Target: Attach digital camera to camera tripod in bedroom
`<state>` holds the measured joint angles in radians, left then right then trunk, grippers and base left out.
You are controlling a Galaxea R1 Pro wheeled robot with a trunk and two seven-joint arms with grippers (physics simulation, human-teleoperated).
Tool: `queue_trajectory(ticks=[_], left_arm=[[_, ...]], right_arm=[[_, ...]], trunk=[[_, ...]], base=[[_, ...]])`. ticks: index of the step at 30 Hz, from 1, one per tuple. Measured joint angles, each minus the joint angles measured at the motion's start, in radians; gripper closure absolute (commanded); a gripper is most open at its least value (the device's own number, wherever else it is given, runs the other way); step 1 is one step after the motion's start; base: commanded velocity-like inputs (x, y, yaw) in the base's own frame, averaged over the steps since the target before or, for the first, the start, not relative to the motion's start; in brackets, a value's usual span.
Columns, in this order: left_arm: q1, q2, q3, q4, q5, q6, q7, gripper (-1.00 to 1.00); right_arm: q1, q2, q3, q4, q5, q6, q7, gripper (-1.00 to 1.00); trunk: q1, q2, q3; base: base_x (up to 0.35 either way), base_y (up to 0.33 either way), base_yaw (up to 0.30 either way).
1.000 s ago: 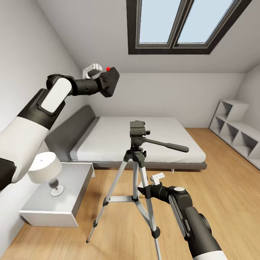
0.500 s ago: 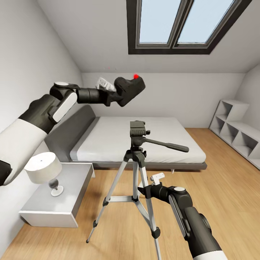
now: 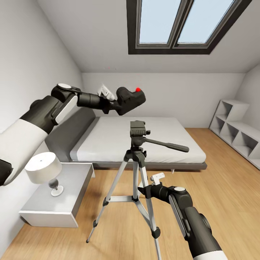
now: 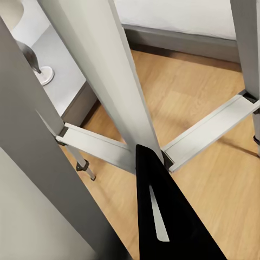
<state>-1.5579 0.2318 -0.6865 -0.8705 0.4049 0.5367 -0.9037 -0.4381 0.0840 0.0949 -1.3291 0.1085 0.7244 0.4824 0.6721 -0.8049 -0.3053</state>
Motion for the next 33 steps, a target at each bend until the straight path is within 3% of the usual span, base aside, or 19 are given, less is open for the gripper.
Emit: queue_trajectory(ticks=[3, 6, 7, 9, 12, 13, 28, 31, 33], left_arm=[[-0.006, -0.011, 0.0, 0.036, -0.072, 0.037, -0.079, 1.0], [-0.031, -0.031, 0.002, 0.098, -0.118, 0.048, -0.189, 1.0], [-0.067, -0.057, 0.003, 0.149, -0.148, 0.049, -0.265, 1.0], [-0.096, -0.088, 0.003, 0.201, -0.186, 0.045, -0.323, 1.0], [-0.114, -0.118, 0.003, 0.243, -0.229, 0.037, -0.365, 1.0], [-0.129, -0.137, 0.006, 0.243, -0.276, 0.002, -0.379, 1.0], [-0.131, -0.124, 0.013, 0.093, -0.267, 0.008, -0.378, 1.0], [-0.132, -0.117, 0.044, 0.068, -0.267, 0.008, -0.376, 1.0], [-0.132, -0.107, 0.1, 0.038, -0.268, 0.009, -0.378, 1.0]], right_arm=[[0.0, 0.0, 0.0, 0.0, 0.001, -0.001, 0.001, 1.0], [0.0, 0.0, 0.0, 0.0, 0.003, -0.001, 0.002, 1.0], [0.0, 0.0, 0.0, 0.0, 0.004, -0.001, 0.002, 1.0], [0.0, -0.001, 0.0, 0.0, 0.003, -0.001, 0.002, 1.0], [0.0, -0.001, 0.0, 0.0, 0.002, -0.001, 0.002, 1.0], [0.0, -0.002, -0.001, 0.0, 0.004, -0.003, 0.001, 1.0], [0.0, -0.001, 0.0, 0.001, 0.0, -0.002, 0.002, 1.0], [0.0, -0.001, 0.0, 0.001, 0.0, -0.002, 0.002, 1.0], [0.0, -0.001, 0.0, 0.001, 0.001, -0.002, 0.002, 1.0]], trunk=[[0.0, 0.0, 0.0], [0.0, 0.0, 0.0], [0.0, 0.0, 0.0], [0.0, 0.0, 0.0], [0.0, 0.0, 0.0], [0.0, 0.0, 0.0], [0.0, 0.0, 0.0], [0.0, 0.0, 0.0], [0.0, 0.0, 0.0]], base=[[0.0, 0.0, 0.0], [0.0, 0.0, 0.0], [0.0, 0.0, 0.0], [0.0, 0.0, 0.0], [0.0, 0.0, 0.0], [0.0, 0.0, 0.0], [0.0, 0.0, 0.0], [0.0, 0.0, 0.0], [0.0, 0.0, 0.0]])
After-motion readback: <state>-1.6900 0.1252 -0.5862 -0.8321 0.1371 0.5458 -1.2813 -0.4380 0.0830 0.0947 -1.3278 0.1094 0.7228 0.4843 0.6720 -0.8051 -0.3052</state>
